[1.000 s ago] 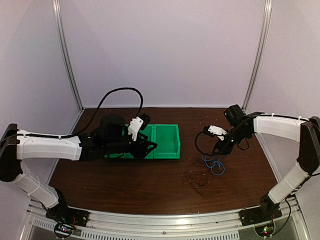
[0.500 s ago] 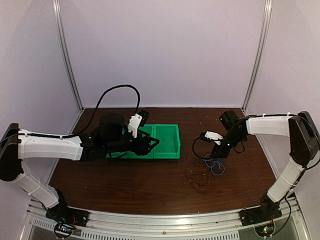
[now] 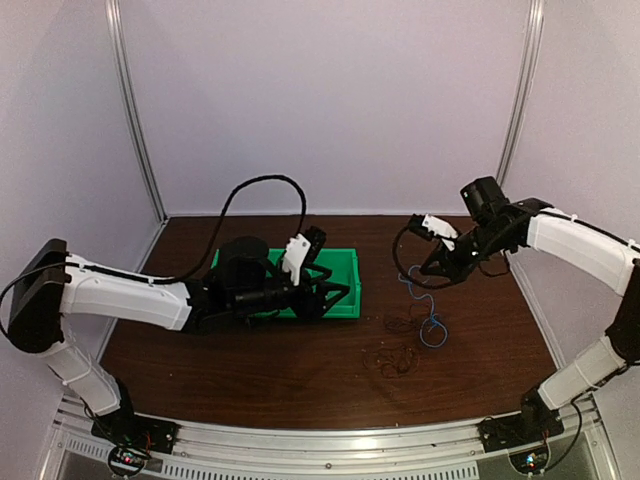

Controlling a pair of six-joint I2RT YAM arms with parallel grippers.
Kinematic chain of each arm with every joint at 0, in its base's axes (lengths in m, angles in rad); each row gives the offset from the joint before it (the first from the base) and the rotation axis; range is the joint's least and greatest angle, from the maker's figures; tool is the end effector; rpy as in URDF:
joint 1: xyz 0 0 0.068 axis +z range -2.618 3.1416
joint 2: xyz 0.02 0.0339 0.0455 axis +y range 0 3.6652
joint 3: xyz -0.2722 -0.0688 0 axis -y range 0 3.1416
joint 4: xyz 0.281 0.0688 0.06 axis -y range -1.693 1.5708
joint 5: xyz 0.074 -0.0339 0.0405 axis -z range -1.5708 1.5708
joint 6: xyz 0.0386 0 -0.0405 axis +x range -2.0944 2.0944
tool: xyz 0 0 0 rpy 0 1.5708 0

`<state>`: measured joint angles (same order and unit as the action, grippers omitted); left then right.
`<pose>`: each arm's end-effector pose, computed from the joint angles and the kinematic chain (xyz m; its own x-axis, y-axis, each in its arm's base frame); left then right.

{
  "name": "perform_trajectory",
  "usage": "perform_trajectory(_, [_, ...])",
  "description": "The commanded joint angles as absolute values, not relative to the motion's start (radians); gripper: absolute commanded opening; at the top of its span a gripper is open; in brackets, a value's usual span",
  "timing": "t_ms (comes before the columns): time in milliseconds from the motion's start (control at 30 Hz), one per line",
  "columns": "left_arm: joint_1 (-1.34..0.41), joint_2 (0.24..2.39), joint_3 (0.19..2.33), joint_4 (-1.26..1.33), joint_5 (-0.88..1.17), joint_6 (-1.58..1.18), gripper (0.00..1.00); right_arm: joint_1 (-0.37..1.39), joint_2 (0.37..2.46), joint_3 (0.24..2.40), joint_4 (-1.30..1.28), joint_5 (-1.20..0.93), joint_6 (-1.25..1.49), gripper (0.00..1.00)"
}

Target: Untangle the cables

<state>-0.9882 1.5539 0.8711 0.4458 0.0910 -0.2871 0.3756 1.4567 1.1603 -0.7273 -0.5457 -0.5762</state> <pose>0.2065 -0.3197 0.2285 -0.3731 0.0538 -0.9262 0.8076 0.5103 -0.2957 0.3005 0.1400 0.2679 -0.3585 -0.6420 -0.6777 -0.9064 0.4130 0.0883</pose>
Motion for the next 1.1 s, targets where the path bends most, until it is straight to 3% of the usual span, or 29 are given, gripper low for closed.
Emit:
perform_trajectory(0, [-1.045, 1.67, 0.986, 0.695, 0.145, -0.245, 0.63, 0.38, 1.34, 1.271, -0.801, -0.691, -0.559, 0.0])
perform_trajectory(333, [-1.13, 2.044, 1.344, 0.943, 0.091, -0.347, 0.68, 0.385, 1.259, 1.407, -0.834, -0.831, -0.512, 0.0])
perform_trajectory(467, [-1.138, 2.185, 1.475, 0.923, 0.015, -0.397, 0.51, 0.387, 1.239, 1.45, -0.838, -0.859, -0.509, 0.0])
perform_trajectory(567, [-1.138, 2.261, 1.508, 0.968, 0.03, -0.399, 0.27, 0.388, 1.222, 1.492, -0.831, -0.886, -0.503, 0.0])
perform_trajectory(600, [-1.138, 2.283, 1.521, 0.971, 0.041, -0.398, 0.23, 0.388, 1.217, 1.512, -0.824, -0.893, -0.499, 0.0])
perform_trajectory(833, [-1.14, 2.386, 1.538, 0.95, 0.08, -0.424, 0.17, 0.375, 1.231, 1.779, -0.823, -0.878, -0.495, 0.0])
perform_trajectory(1067, [-1.141, 2.427, 1.525, 0.911, 0.078, -0.443, 0.19, 0.3, 1.336, 2.118, -0.818, -0.96, -0.44, 0.0])
